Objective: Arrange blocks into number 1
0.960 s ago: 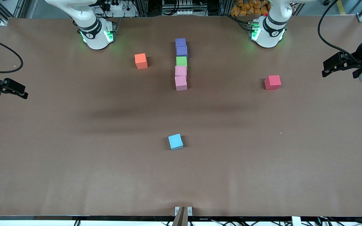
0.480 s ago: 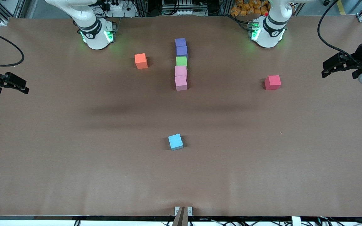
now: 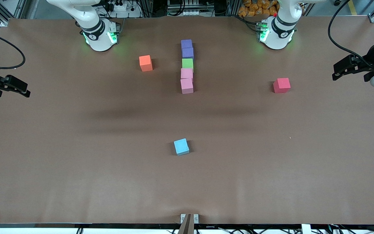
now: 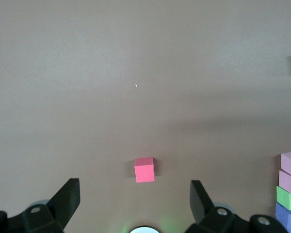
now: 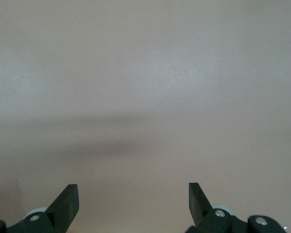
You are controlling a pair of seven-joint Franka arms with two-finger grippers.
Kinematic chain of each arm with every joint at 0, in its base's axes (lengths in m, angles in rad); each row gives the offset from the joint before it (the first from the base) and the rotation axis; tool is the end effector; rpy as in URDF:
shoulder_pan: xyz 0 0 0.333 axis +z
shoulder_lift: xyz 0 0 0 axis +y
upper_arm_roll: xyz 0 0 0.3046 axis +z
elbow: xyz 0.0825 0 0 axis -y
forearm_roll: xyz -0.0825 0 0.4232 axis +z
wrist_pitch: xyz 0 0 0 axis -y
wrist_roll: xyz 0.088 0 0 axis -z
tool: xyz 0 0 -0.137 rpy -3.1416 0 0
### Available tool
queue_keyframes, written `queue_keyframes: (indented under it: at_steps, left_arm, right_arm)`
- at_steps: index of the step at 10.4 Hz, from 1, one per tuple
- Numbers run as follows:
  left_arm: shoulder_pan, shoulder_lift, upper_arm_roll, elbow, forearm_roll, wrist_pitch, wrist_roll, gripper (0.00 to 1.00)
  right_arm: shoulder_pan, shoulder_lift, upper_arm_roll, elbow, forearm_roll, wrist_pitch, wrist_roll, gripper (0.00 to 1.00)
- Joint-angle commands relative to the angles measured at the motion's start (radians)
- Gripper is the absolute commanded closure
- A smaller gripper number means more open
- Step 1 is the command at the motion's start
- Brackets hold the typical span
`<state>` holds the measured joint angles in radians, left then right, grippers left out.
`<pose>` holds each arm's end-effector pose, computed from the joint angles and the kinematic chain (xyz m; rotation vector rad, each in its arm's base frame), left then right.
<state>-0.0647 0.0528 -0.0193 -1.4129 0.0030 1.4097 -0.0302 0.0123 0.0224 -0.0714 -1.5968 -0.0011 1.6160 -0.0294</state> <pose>0.5888 -0.0488 0.6176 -3.1341 0.0837 0.0875 0.6025 -0.0354 0.5604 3.1387 -0.0465 -0.0051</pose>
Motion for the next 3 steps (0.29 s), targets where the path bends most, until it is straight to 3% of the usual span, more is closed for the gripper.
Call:
queue_keyframes:
  at_steps: [1, 3]
  left_arm:
    - [0.002, 0.005, 0.002, 0.020, -0.014, -0.017, -0.008, 0.00]
    - [0.002, 0.005, 0.002, 0.020, -0.014, -0.015, -0.008, 0.00]
  right_arm:
    - [-0.011, -0.018, 0.010, -0.020, -0.010, 0.005, -0.010, 0.00]
    - [-0.011, -0.018, 0.010, -0.020, -0.010, 0.005, -0.010, 0.00]
